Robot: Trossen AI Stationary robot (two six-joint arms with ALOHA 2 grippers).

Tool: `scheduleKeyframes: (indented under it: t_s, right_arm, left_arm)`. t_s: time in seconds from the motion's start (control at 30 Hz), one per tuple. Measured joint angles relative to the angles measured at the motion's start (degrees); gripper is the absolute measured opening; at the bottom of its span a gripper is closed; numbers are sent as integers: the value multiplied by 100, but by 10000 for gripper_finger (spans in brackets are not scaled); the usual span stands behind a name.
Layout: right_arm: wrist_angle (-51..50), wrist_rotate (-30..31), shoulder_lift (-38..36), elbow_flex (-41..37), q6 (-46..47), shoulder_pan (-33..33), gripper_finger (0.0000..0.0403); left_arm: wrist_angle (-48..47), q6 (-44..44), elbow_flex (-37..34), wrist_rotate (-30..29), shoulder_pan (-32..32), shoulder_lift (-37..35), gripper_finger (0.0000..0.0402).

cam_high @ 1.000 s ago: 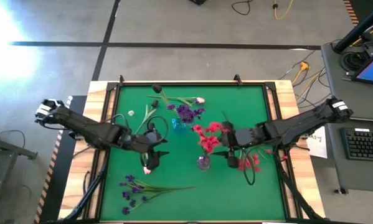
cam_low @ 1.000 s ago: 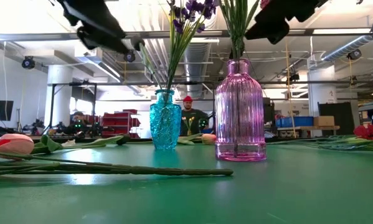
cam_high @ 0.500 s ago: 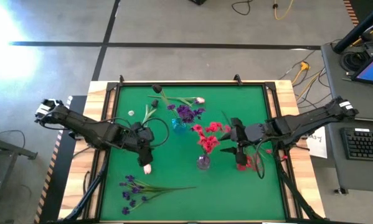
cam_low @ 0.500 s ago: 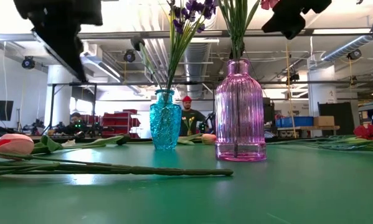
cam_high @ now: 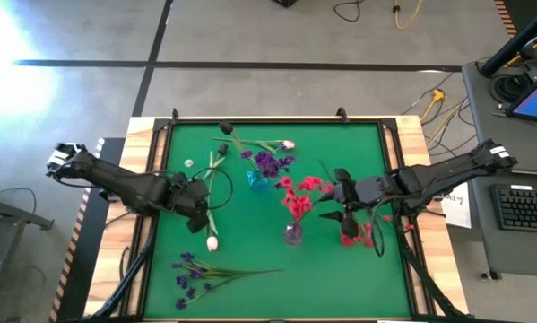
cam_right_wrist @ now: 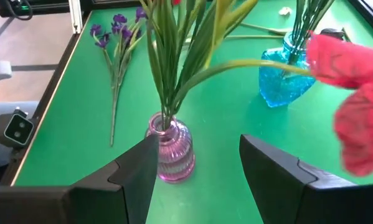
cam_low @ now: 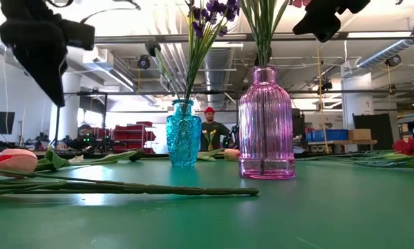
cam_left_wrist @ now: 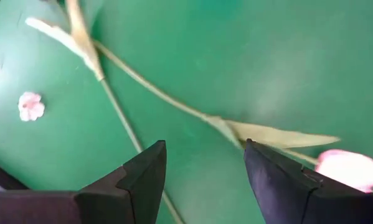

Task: Sort flowers into vase by color
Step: Put the black tulip into the blue vase

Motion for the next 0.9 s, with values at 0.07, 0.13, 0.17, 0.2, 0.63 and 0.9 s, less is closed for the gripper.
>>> scheduleKeyframes:
  t_s: [0.07,0.13,0.17,0.2,0.63,0.9]
  right_arm:
    - [-18,22,7,0,0,0,217]
    - [-18,40,12,0,2,0,217]
    - [-27,40,12,0,0,0,217]
    - [-43,40,12,0,0,0,217]
    - [-58,95,-8,0,129,-4,217]
    - [-25,95,-67,0,177,-4,217]
  left_arm:
    - [54,-38,-237,2,97,-226,200]
    - [240,-41,-535,2,223,-516,200]
    - [384,-11,-698,-1,295,-662,200]
    - [572,44,-867,-1,371,-814,200]
    - [2628,1626,-2101,-301,2092,-1142,200]
    - [2877,2169,-2005,160,3341,-607,201]
